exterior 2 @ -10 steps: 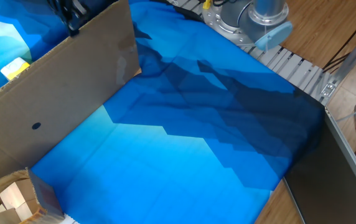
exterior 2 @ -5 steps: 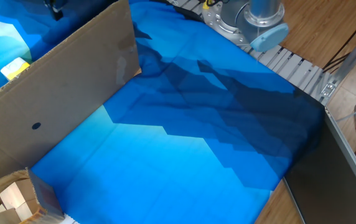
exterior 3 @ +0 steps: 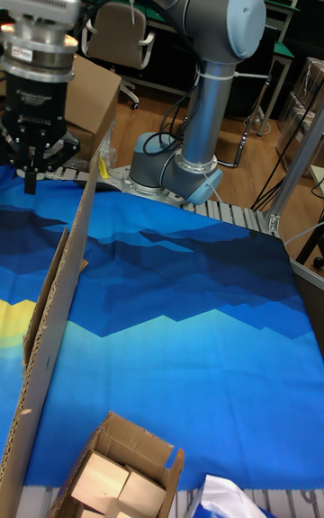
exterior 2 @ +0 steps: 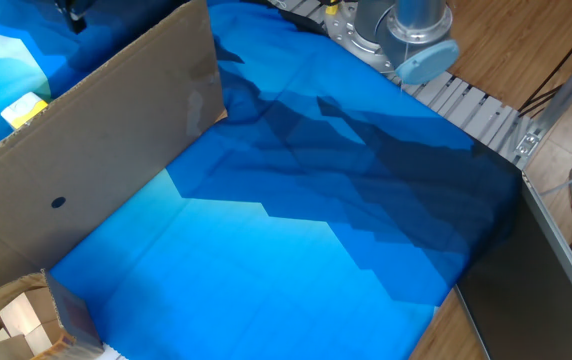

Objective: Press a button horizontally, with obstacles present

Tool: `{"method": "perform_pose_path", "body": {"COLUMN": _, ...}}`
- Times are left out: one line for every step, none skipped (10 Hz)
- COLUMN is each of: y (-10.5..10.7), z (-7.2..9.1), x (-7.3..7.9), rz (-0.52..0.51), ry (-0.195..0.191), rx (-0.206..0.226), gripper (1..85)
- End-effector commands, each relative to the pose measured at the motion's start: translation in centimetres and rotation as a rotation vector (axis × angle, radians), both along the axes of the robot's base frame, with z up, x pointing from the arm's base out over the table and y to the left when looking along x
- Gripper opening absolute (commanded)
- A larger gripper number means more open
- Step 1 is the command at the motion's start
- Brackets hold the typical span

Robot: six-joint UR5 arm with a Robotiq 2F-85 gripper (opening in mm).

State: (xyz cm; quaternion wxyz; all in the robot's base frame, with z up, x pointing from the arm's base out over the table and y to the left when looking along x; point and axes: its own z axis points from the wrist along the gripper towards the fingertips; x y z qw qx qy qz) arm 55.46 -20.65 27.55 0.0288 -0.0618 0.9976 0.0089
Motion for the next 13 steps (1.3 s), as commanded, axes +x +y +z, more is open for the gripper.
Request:
{"method": "perform_pose_path", "body": {"y": 0.2, "z": -0.9, "x": -0.2, "rz": -0.018, "ry": 0.008, "rx": 0.048, "gripper": 1.0}}
{"method": "perform_pose_path", "body": {"y": 0.2, "z": -0.9, "x": -0.7, "rz": -0.056, "ry": 0.029, "rx": 0.048, "gripper": 1.0}}
{"method": "perform_pose_path", "body": {"y": -0.4, "z": -0.9, "x": -0.8, "rz": -0.107, "ry": 0.031, "rx": 0.029, "gripper": 1.0}}
{"method": "perform_pose_path", "body": {"y": -1.2, "z": -0.9, "x": -0.4, "rz": -0.161, "ry": 0.016, "rx": 0.0, "gripper": 1.0}}
{"method": "perform_pose_path", "body": {"y": -1.6, "z": -0.9, "x": 0.3, "rz": -0.21, "ry": -0.012, "rx": -0.008, "gripper": 1.0}}
{"method": "perform_pose_path", "body": {"y": -1.0, "z": -0.7, "x": 1.9, "rz": -0.241, "ry": -0.068, "rx": 0.022, "gripper": 1.0}}
{"method": "perform_pose_path", "body": {"y": -1.5, "z": -0.7, "x": 2.4, "rz": -0.257, "ry": -0.089, "rx": 0.008, "gripper": 1.0}}
{"method": "perform_pose_path", "body": {"y": -2.2, "z": -0.7, "x": 2.0, "rz": -0.247, "ry": -0.078, "rx": -0.023, "gripper": 1.0}}
{"method": "perform_pose_path", "body": {"y": -2.2, "z": -0.8, "x": 1.5, "rz": -0.211, "ry": -0.058, "rx": -0.028, "gripper": 1.0}}
{"method": "perform_pose_path", "body": {"y": -1.9, "z": -0.9, "x": 0.6, "rz": -0.172, "ry": -0.023, "rx": -0.022, "gripper": 1.0}}
{"method": "perform_pose_path", "body": {"y": -0.8, "z": -0.9, "x": -0.1, "rz": -0.149, "ry": 0.005, "rx": 0.014, "gripper": 1.0}}
{"method": "perform_pose_path", "body": {"y": -1.0, "z": -1.0, "x": 0.2, "rz": -0.133, "ry": 0.024, "rx": 0.03, "gripper": 1.0}}
{"method": "perform_pose_path", "body": {"y": -2.1, "z": -1.8, "x": 1.3, "rz": -0.108, "ry": 0.03, "rx": 0.032, "gripper": 1.0}}
